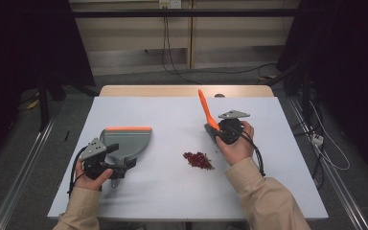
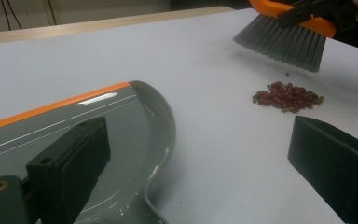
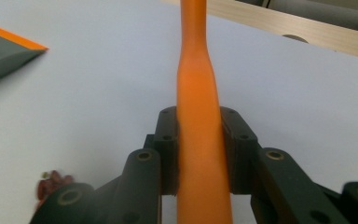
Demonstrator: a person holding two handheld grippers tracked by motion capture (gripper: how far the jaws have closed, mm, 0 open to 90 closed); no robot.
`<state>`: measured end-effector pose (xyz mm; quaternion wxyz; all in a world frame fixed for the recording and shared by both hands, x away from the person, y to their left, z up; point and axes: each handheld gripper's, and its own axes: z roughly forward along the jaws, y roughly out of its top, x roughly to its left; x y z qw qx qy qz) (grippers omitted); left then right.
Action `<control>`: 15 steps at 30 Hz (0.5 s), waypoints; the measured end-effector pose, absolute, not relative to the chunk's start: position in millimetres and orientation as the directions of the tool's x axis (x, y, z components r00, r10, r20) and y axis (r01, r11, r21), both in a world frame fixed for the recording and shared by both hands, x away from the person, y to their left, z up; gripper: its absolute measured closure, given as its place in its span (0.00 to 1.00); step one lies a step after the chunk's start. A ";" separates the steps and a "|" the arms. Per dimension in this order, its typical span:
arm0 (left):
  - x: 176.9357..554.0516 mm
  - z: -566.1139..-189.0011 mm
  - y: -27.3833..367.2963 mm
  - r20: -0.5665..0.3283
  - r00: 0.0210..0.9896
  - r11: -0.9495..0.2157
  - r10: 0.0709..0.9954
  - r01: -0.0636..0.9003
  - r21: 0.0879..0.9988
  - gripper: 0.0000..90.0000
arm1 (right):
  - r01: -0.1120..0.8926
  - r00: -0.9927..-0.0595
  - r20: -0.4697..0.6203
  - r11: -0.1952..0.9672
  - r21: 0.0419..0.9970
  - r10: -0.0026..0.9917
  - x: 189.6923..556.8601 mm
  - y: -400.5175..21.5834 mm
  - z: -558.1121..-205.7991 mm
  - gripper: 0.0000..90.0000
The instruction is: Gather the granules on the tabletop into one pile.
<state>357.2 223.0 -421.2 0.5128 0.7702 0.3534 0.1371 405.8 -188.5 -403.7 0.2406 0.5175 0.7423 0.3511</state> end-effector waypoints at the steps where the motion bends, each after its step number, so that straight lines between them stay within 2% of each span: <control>1: 357.3 -421.2 223.1 -0.151 0.713 -0.225 0.685 0.404 0.887 0.06 | 0.609 -0.337 -0.011 0.226 0.760 0.941 407.9 -191.1 -407.4 0.79; 3: 357.4 -421.3 223.2 -0.152 0.713 -0.225 0.685 0.404 0.886 0.06 | 0.616 -0.341 -0.018 0.238 0.751 0.940 410.2 -192.3 -413.3 0.79; 5: 357.7 -421.8 223.4 -0.153 0.712 -0.227 0.685 0.409 0.884 0.06 | 0.615 -0.349 0.019 0.214 0.759 0.937 409.7 -189.9 -418.4 0.79; 7: 357.9 -422.2 223.5 -0.154 0.711 -0.228 0.686 0.411 0.882 0.06 | 0.607 -0.363 -0.007 0.242 0.757 0.932 406.9 -182.2 -418.0 0.79; 15: 357.0 -421.4 224.3 -0.152 0.711 -0.227 0.687 0.409 0.884 0.06 | 0.589 -0.430 0.053 0.237 0.772 0.901 396.1 -157.8 -418.8 0.79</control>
